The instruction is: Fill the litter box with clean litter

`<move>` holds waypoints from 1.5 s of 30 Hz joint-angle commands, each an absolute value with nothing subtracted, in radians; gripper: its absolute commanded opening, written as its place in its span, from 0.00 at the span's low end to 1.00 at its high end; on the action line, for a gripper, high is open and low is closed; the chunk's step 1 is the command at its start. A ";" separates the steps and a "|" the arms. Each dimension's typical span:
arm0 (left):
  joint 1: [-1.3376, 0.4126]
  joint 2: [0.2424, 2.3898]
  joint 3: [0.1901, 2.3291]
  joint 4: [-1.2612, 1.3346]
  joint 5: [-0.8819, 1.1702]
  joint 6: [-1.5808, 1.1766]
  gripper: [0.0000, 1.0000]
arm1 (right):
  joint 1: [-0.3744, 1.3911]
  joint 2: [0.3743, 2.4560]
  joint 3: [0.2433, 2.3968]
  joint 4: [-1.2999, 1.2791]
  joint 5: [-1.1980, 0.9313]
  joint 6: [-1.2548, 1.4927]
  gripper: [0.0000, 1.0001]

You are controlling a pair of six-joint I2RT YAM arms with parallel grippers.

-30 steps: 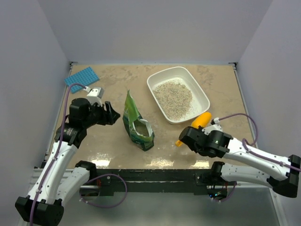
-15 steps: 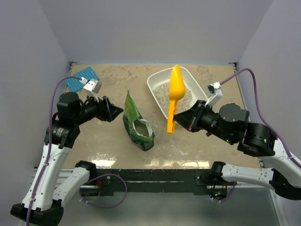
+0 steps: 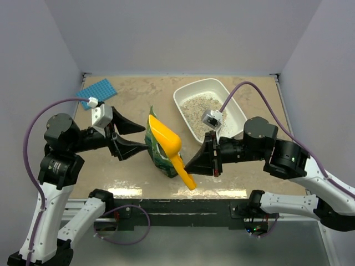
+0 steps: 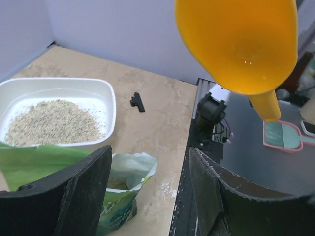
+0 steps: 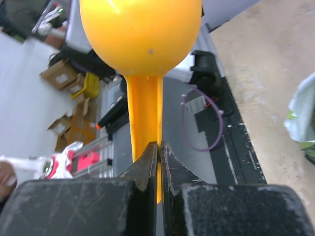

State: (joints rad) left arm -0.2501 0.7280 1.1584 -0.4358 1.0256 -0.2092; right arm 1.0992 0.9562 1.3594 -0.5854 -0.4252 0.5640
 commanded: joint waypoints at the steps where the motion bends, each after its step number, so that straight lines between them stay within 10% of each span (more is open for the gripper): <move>1: -0.265 0.726 1.169 -0.370 1.219 -0.140 0.69 | 1.100 0.896 1.312 -0.471 -0.636 0.537 0.00; 45: -0.305 0.680 1.081 -0.048 1.457 -0.186 0.66 | 1.100 0.960 1.134 -0.362 -0.804 0.577 0.00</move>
State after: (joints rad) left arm -0.2977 0.6903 1.0855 -0.1005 1.4437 -0.1913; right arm 1.0992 0.9710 1.1290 -0.4282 -0.7784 0.5800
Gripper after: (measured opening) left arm 0.673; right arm 0.025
